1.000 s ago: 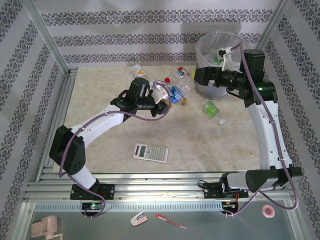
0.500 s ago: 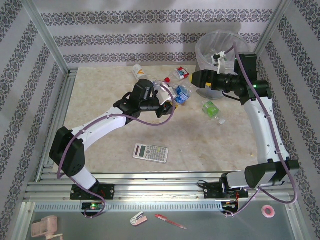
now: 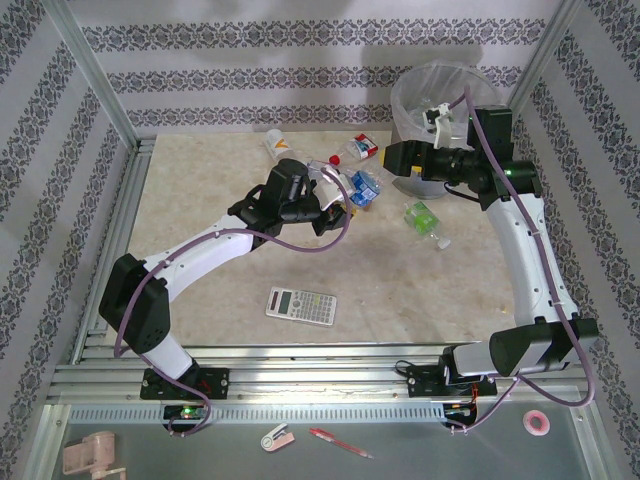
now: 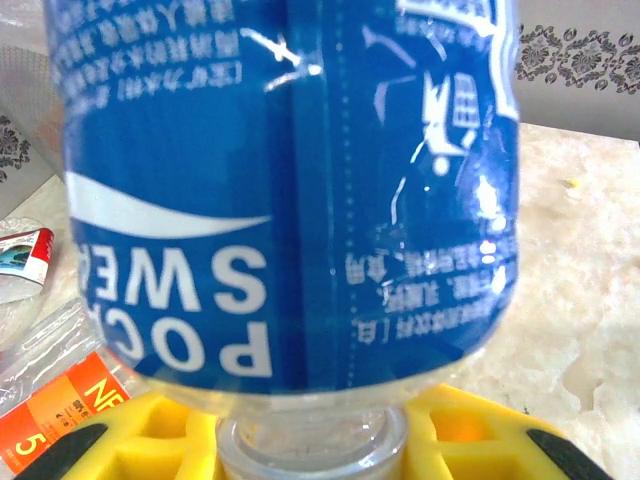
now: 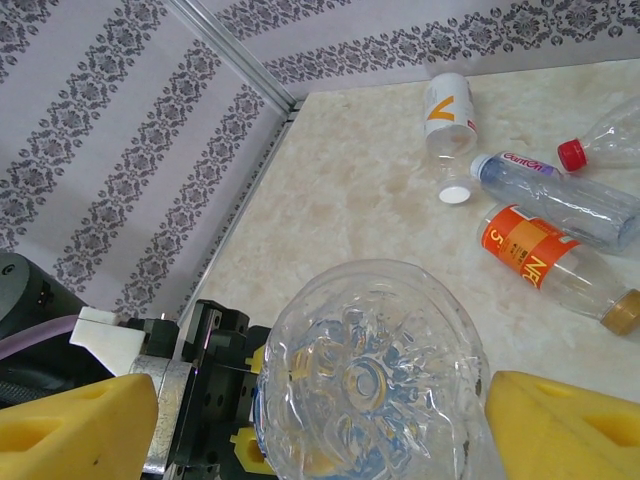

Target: Throw the plastic bottles in the bin

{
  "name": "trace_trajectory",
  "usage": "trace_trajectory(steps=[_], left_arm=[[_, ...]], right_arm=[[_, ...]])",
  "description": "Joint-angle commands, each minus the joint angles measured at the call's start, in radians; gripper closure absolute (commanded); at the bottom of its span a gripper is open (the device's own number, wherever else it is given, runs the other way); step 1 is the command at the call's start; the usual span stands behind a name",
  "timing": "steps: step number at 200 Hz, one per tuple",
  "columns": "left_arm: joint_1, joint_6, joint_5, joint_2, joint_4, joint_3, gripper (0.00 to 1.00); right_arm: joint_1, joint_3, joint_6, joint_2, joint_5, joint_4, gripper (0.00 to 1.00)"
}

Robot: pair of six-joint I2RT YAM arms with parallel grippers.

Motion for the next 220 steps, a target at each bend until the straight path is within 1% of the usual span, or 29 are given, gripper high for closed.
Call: trace_trajectory(steps=[1,46,71,105,142,173,198,215,220], left_arm=[[-0.028,-0.002,0.014,-0.039,0.117,0.019,1.0],[-0.027,0.007,0.007,-0.048,0.111,0.005,1.0],[-0.031,-0.001,0.02,-0.045,0.114,0.005,1.0],[-0.04,-0.005,0.033,-0.022,0.12,0.02,1.0],[-0.051,-0.008,0.039,-0.006,0.126,0.034,1.0],[-0.056,-0.011,0.043,0.001,0.126,0.033,1.0],[-0.056,-0.02,0.041,-0.005,0.136,0.021,1.0],[-0.056,-0.025,0.031,-0.011,0.148,0.011,1.0],[-0.056,-0.029,0.024,-0.012,0.152,0.008,0.97]], right_arm=[[0.011,-0.018,-0.017,0.016,0.003,-0.055,0.14],[-0.01,-0.012,-0.03,0.016,0.043,-0.078,0.11],[-0.011,-0.014,-0.026,0.015,0.014,-0.067,0.12],[0.005,-0.033,-0.009,0.008,-0.032,-0.027,0.16],[0.015,-0.033,-0.014,0.004,-0.052,-0.026,0.27],[0.014,-0.032,-0.018,0.001,-0.048,-0.028,0.32],[0.014,-0.025,-0.02,0.001,-0.059,-0.033,0.43],[0.012,-0.023,-0.022,0.0,-0.06,-0.035,0.48],[0.012,-0.023,-0.021,-0.001,-0.058,-0.036,0.49]])
